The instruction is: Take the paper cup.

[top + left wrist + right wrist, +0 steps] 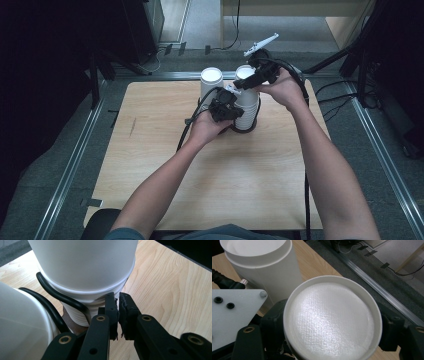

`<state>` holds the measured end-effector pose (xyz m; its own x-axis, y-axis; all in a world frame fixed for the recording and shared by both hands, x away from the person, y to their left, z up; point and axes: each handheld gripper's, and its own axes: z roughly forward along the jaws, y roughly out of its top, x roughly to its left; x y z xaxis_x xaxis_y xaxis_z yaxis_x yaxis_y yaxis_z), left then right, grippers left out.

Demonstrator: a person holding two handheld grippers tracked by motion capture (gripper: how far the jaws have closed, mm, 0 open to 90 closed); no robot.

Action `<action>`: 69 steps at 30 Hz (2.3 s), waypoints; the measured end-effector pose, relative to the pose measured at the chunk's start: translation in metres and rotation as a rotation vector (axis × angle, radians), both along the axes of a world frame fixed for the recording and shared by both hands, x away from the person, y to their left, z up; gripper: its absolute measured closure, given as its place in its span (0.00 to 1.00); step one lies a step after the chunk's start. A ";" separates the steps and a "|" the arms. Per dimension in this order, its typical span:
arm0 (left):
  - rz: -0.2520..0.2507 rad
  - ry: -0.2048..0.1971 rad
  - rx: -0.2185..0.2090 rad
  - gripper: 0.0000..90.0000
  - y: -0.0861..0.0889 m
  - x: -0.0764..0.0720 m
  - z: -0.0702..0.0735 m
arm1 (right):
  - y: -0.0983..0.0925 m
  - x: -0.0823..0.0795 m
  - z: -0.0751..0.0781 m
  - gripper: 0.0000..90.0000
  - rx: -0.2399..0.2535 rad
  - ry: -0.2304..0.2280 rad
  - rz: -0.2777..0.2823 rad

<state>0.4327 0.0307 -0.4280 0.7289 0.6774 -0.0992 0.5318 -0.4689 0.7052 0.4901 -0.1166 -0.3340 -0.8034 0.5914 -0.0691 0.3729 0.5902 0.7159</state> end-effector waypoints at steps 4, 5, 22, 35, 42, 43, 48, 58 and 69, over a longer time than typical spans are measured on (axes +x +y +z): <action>0.000 -0.006 0.004 0.96 0.000 0.000 0.000 | 0.000 0.000 0.000 0.28 -0.002 -0.003 0.009; 0.000 -0.007 0.004 0.96 -0.001 0.000 0.000 | 0.000 0.000 0.000 0.28 -0.004 -0.001 0.008; 0.002 -0.006 0.006 0.98 -0.001 0.000 0.000 | 0.001 -0.001 0.002 0.28 -0.010 0.009 -0.006; 0.005 -0.006 0.004 0.95 -0.002 -0.001 0.000 | 0.003 -0.001 0.004 0.28 -0.006 0.016 -0.059; 0.005 -0.004 0.002 0.93 -0.002 0.000 0.000 | 0.000 -0.004 0.019 0.28 0.018 0.002 -0.053; 0.005 -0.003 0.002 0.93 -0.002 0.000 0.000 | -0.001 -0.004 0.021 0.28 0.022 0.003 -0.051; 0.000 0.004 0.001 0.91 -0.002 -0.001 0.001 | -0.002 -0.006 0.030 0.28 0.022 0.000 -0.041; -0.015 0.008 -0.004 0.80 0.001 -0.003 0.002 | -0.006 -0.016 0.063 0.28 0.031 -0.030 -0.025; -0.039 0.043 -0.043 0.72 0.010 -0.003 0.003 | -0.021 -0.025 0.089 0.28 0.038 -0.013 -0.006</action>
